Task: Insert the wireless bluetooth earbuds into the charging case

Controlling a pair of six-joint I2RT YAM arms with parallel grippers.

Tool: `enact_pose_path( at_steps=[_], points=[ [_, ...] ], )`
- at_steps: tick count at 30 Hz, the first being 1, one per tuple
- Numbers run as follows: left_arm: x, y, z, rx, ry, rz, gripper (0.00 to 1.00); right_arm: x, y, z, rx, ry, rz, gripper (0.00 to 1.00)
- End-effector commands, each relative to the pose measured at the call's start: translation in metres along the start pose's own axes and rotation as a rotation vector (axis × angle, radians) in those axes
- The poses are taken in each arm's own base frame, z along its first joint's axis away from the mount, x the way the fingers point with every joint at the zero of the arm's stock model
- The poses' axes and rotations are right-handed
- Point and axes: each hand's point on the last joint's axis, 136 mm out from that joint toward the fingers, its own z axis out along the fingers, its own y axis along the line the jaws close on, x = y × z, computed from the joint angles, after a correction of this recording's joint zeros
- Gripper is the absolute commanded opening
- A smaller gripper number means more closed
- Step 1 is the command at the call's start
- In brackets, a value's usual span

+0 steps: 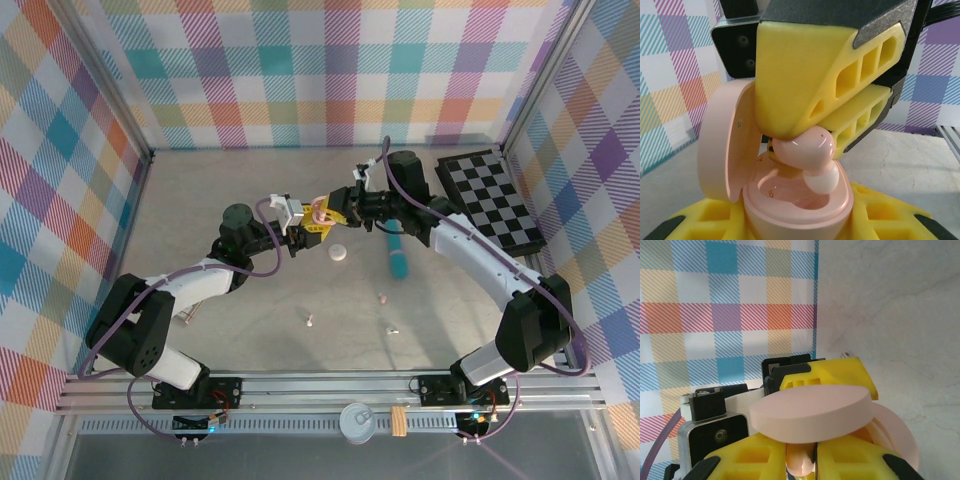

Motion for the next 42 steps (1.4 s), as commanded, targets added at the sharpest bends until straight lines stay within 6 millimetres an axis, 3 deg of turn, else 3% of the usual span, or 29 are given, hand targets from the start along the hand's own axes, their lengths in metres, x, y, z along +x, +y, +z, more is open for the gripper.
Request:
enact_pose_path(
  at_steps=[1,13,20,26,37,42],
  points=[
    [-0.015,-0.002,0.005,0.013,-0.030,0.059,0.29,-0.002,0.002,0.002,0.024,-0.009,-0.039,0.18],
    [-0.014,-0.002,0.009,0.017,-0.020,0.063,0.29,-0.004,-0.005,0.008,0.063,-0.019,-0.049,0.18],
    [-0.018,-0.003,0.008,0.016,-0.029,0.067,0.28,-0.003,-0.013,0.006,0.110,-0.032,-0.060,0.26],
    [-0.021,-0.004,0.008,0.019,-0.032,0.069,0.29,-0.004,-0.014,0.004,0.124,-0.041,-0.063,0.27],
    [-0.020,-0.002,0.009,0.011,-0.033,0.071,0.29,-0.001,0.000,-0.012,0.130,-0.076,-0.127,0.40],
    [-0.022,-0.001,0.009,0.012,-0.048,0.063,0.29,0.009,0.013,-0.026,0.107,-0.074,-0.195,0.44]
  ],
)
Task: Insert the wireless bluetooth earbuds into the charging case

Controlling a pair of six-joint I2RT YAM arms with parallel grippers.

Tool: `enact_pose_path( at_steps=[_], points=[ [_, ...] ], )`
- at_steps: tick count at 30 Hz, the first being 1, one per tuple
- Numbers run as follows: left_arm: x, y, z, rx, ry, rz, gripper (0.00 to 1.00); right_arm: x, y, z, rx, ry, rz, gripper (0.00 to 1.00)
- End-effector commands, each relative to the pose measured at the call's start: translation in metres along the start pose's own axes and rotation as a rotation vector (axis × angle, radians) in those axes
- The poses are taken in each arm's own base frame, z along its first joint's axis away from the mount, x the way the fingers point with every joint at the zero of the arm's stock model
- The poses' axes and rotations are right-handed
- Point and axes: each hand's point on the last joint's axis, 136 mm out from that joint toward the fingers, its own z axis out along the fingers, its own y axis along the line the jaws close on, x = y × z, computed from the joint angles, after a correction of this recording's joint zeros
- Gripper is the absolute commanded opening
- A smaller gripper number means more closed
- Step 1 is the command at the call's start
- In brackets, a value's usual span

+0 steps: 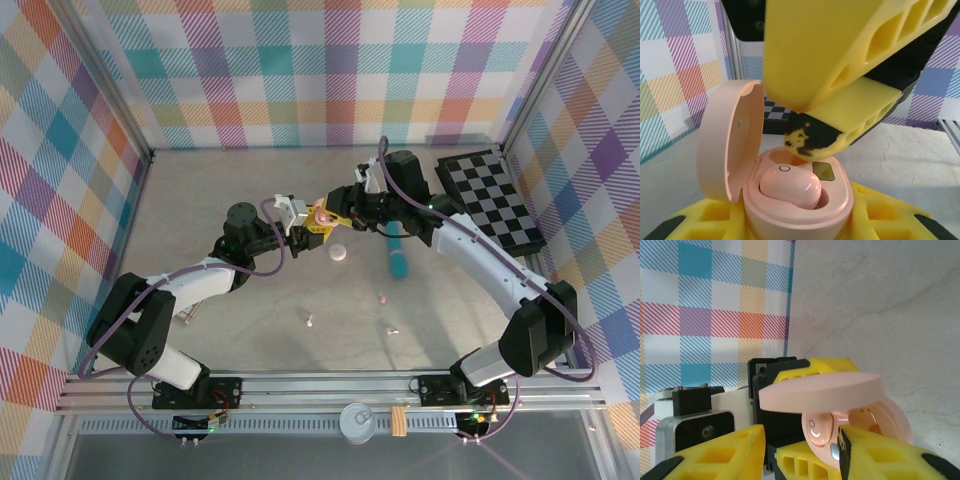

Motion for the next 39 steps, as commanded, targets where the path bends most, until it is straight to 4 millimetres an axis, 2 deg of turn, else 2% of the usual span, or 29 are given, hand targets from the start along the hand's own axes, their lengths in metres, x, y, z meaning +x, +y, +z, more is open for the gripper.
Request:
enact_pose_path(
  at_steps=[1,4,7,12,17,22,25,31,39],
  points=[
    [-0.029,-0.001,0.001,0.017,-0.090,0.068,0.29,0.009,0.020,-0.023,-0.029,-0.014,-0.096,0.45],
    [-0.033,0.001,-0.004,0.017,-0.114,0.057,0.29,0.022,0.028,-0.041,-0.049,-0.020,-0.165,0.47],
    [-0.033,0.003,-0.010,0.008,-0.119,0.052,0.29,0.032,0.019,-0.064,0.017,-0.061,-0.233,0.49],
    [-0.031,0.004,-0.017,0.000,-0.114,0.049,0.29,0.044,-0.036,-0.093,0.222,-0.129,-0.213,0.50],
    [-0.031,-0.001,-0.023,-0.004,-0.104,0.051,0.29,0.054,-0.099,-0.102,0.301,-0.179,-0.052,0.49],
    [-0.031,-0.006,-0.028,-0.005,-0.089,0.052,0.29,0.076,-0.169,-0.093,0.391,-0.136,0.136,0.50],
    [-0.031,-0.008,-0.030,-0.002,-0.078,0.054,0.29,0.094,-0.197,-0.079,0.420,-0.062,0.211,0.50],
    [-0.036,-0.010,-0.032,-0.006,-0.084,0.067,0.29,0.113,-0.237,-0.054,0.446,0.040,0.286,0.52],
    [-0.040,-0.012,-0.033,0.003,-0.088,0.066,0.28,0.119,-0.262,-0.029,0.441,0.113,0.342,0.51]
  ],
)
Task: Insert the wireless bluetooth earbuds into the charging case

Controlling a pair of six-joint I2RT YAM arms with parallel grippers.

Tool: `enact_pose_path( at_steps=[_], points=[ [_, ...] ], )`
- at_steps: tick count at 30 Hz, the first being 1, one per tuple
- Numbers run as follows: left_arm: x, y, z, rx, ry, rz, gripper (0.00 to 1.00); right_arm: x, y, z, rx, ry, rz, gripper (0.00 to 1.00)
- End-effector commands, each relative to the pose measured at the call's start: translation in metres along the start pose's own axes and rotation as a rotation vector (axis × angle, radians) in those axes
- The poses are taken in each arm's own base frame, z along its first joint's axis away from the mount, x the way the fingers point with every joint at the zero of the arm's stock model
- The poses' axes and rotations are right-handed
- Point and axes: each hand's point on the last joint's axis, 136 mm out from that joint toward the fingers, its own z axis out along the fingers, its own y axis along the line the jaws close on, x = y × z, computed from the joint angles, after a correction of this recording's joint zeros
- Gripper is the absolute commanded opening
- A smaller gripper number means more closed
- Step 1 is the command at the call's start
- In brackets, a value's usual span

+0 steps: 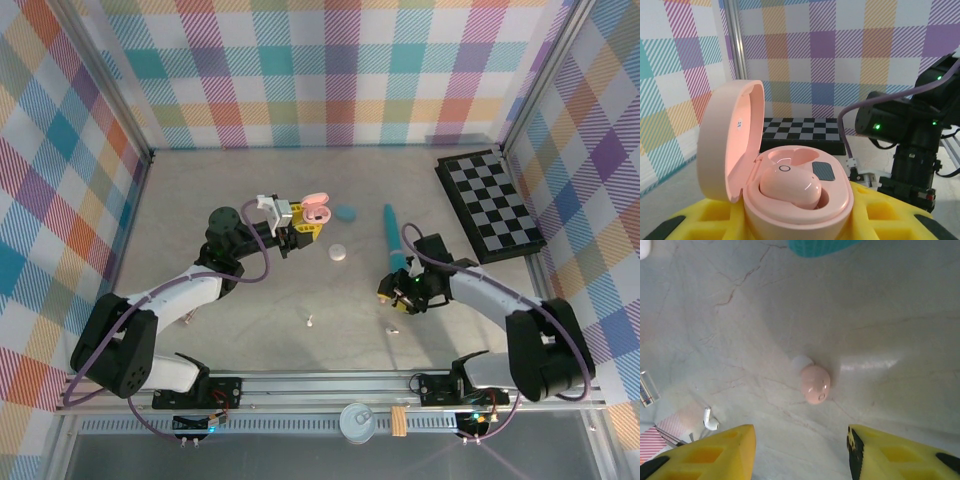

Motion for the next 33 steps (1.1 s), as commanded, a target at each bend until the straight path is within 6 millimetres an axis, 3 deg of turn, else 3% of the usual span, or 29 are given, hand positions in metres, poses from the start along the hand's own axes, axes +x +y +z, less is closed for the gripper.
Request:
enact_pose_path(
  at_steps=[1,16,28,33],
  points=[
    [-0.009,-0.006,-0.004,0.024,-0.017,0.027,0.28,-0.005,0.011,0.008,-0.062,0.011,-0.011,0.50],
    [-0.009,-0.006,-0.006,0.016,-0.012,0.033,0.28,-0.008,0.034,0.028,-0.105,0.080,-0.047,0.46],
    [-0.009,-0.003,-0.004,0.011,-0.006,0.040,0.28,-0.009,0.044,0.022,-0.087,0.059,-0.087,0.46],
    [-0.010,-0.003,-0.004,0.012,-0.003,0.042,0.28,-0.011,0.045,0.008,-0.042,0.019,-0.139,0.46]
  ],
)
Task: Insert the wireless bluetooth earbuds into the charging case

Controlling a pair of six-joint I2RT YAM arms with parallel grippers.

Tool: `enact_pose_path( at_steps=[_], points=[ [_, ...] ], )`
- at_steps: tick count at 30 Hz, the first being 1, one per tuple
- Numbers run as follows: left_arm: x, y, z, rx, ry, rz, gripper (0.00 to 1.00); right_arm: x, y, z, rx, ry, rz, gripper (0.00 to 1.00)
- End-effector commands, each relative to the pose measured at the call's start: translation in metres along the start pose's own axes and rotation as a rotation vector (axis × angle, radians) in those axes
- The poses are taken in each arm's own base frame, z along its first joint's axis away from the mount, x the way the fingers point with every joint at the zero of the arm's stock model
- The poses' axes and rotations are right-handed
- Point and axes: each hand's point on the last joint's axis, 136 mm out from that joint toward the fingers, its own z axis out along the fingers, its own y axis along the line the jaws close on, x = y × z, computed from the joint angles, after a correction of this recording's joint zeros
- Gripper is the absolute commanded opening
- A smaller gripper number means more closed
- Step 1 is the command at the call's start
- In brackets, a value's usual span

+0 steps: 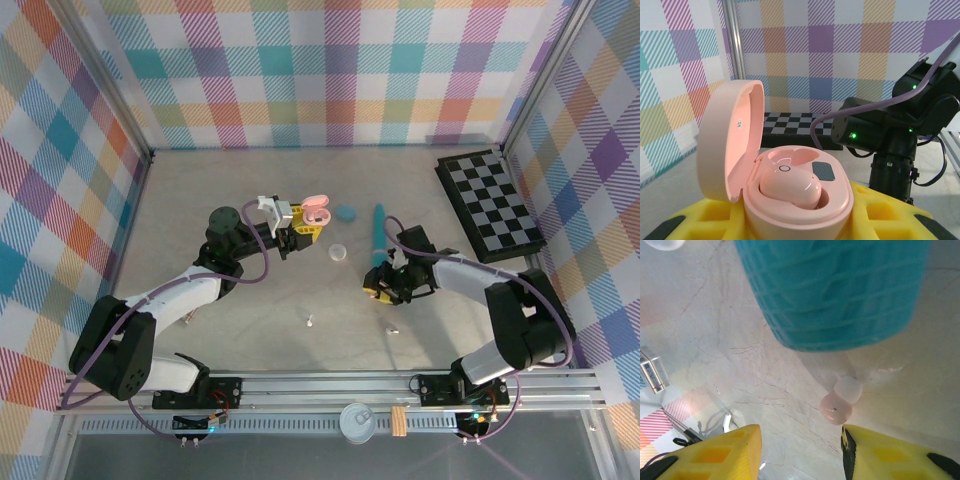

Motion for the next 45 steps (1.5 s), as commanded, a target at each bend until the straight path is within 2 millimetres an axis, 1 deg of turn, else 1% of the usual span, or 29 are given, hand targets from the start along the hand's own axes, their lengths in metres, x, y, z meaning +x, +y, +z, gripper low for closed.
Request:
enact_pose_path(
  at_steps=[1,7,10,14,19,21,26,33,41,45],
  points=[
    [-0.014,-0.001,-0.002,0.006,-0.026,0.055,0.28,-0.003,0.011,-0.016,0.023,-0.035,-0.073,0.46],
    [-0.014,0.000,-0.001,0.008,-0.030,0.056,0.28,-0.007,0.000,-0.029,0.169,-0.062,-0.145,0.47],
    [-0.015,-0.001,-0.002,0.008,-0.032,0.059,0.28,-0.011,-0.008,-0.033,0.255,-0.064,-0.179,0.47],
    [-0.016,-0.002,-0.003,0.007,-0.033,0.062,0.28,-0.017,-0.015,-0.024,0.295,-0.046,-0.178,0.48],
    [-0.015,-0.002,-0.004,0.003,-0.030,0.059,0.28,-0.019,-0.021,-0.009,0.284,-0.031,-0.134,0.48],
    [-0.015,-0.002,-0.004,0.002,-0.029,0.063,0.28,-0.017,-0.024,-0.004,0.278,-0.020,-0.124,0.48],
    [-0.013,-0.001,-0.005,-0.004,-0.021,0.066,0.28,-0.006,-0.018,0.006,0.237,0.032,-0.135,0.49],
    [-0.013,0.001,-0.006,-0.010,-0.021,0.067,0.28,0.008,-0.018,0.014,0.237,0.069,-0.138,0.49],
    [-0.012,0.009,-0.010,-0.034,-0.024,0.063,0.28,0.024,-0.006,0.014,0.229,0.091,-0.155,0.49],
    [-0.013,0.016,-0.014,-0.048,-0.037,0.055,0.28,0.027,-0.006,0.008,0.260,0.091,-0.161,0.49]
  ],
)
